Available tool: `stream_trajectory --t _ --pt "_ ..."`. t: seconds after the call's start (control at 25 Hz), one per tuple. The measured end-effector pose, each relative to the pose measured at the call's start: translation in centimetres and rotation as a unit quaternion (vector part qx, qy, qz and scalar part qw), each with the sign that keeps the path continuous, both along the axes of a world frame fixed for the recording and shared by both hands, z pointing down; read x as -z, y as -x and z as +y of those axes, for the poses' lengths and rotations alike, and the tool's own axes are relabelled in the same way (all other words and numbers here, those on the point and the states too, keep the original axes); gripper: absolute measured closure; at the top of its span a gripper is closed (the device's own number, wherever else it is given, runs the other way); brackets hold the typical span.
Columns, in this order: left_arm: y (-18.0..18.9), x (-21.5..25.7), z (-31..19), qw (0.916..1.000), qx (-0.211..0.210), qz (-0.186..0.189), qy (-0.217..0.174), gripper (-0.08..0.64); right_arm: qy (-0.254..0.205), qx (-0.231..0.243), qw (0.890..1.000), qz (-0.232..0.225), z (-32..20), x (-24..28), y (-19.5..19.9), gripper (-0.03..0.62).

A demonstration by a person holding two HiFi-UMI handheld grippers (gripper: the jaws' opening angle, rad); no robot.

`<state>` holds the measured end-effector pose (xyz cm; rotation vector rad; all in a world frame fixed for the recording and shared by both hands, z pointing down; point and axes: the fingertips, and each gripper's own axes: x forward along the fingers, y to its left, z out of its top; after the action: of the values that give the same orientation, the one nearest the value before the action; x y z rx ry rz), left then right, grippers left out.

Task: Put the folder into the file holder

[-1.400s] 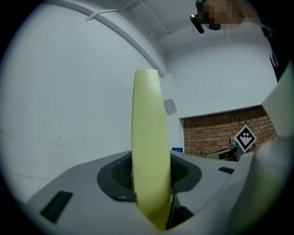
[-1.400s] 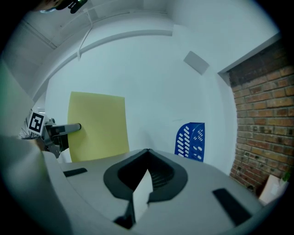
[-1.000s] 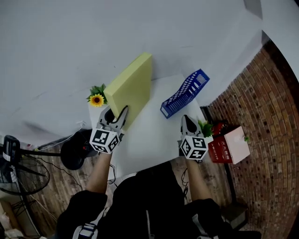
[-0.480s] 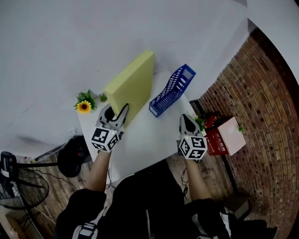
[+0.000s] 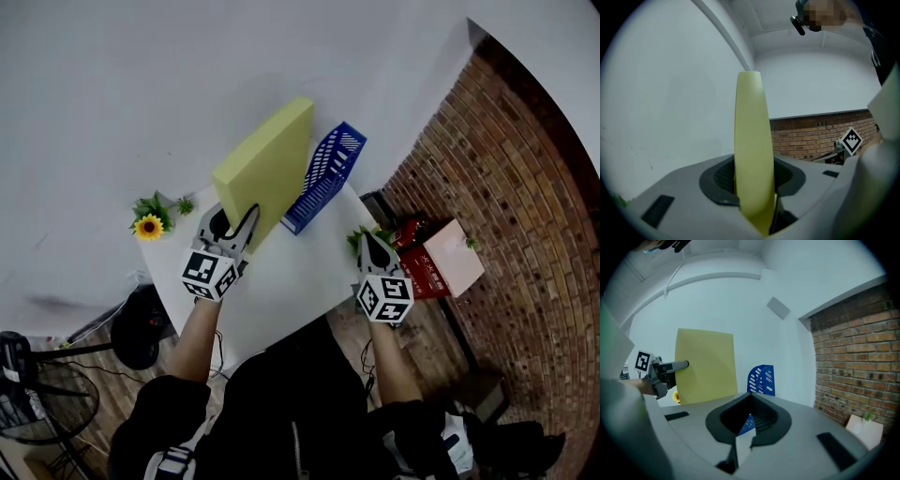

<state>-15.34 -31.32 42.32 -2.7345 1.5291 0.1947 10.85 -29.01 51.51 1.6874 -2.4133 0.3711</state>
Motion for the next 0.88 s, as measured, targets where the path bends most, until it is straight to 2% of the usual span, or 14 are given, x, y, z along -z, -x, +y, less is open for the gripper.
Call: stream_trajectory --t 0.6,0.88 --pt "-3.3 -0.1 -4.0 0.9995 -0.03 -0.002 -0.01 0.381 0.012 -0.01 1.0 0.003 -0.3 -0.6 -1.4 0.584" --pt "-4.6 -0.2 -6.1 0.9988 -0.042 0.01 -0.021 0.383 0.029 -0.009 0.999 0.009 -1.1 -1.9 -1.7 0.584"
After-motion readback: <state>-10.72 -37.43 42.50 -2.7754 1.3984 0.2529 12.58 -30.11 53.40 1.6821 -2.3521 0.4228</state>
